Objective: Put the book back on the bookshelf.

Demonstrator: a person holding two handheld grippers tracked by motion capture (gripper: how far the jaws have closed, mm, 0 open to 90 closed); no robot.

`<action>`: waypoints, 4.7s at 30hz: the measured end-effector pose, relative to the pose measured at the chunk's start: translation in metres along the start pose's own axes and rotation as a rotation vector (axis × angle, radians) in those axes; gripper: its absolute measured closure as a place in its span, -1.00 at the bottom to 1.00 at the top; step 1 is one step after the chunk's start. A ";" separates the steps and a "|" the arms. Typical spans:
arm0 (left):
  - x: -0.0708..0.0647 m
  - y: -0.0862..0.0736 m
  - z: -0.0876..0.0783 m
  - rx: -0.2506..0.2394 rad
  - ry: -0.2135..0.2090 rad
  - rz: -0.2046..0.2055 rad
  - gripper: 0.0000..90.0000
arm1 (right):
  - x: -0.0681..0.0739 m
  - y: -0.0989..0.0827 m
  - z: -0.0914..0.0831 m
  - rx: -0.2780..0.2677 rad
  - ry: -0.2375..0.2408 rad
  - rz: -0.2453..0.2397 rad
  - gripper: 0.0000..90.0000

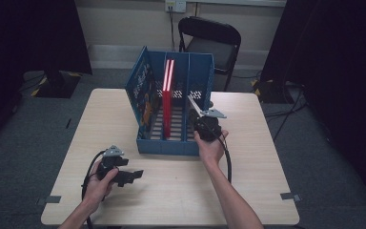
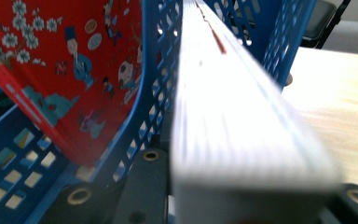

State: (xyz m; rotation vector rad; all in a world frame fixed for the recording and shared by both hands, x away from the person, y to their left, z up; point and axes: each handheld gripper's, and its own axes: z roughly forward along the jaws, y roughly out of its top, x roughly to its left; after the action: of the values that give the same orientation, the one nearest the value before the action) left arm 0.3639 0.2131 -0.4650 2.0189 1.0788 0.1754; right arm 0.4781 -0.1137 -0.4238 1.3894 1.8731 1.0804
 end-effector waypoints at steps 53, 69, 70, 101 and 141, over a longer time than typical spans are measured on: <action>0.000 0.000 0.002 0.013 0.004 -0.007 -0.63 | -0.006 -0.023 -0.038 -0.006 0.088 -0.045 0.53; 0.001 0.000 0.003 0.014 0.002 -0.008 -0.63 | -0.002 -0.032 -0.041 0.007 0.075 -0.060 0.61; 0.001 0.000 0.003 0.014 0.001 -0.008 -0.63 | -0.002 -0.031 -0.040 0.008 0.072 -0.060 0.61; 0.004 0.000 0.002 0.009 0.001 -0.026 -0.63 | 0.010 -0.013 -0.018 -0.013 0.115 -0.053 0.51; 0.007 0.000 0.000 -0.008 0.005 -0.044 -0.63 | 0.025 0.011 0.009 0.027 0.073 -0.060 0.50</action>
State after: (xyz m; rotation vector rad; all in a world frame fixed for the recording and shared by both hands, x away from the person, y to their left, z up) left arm 0.3683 0.2182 -0.4664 1.9867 1.1227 0.1615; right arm 0.4836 -0.0864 -0.4180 1.3168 1.9752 1.0934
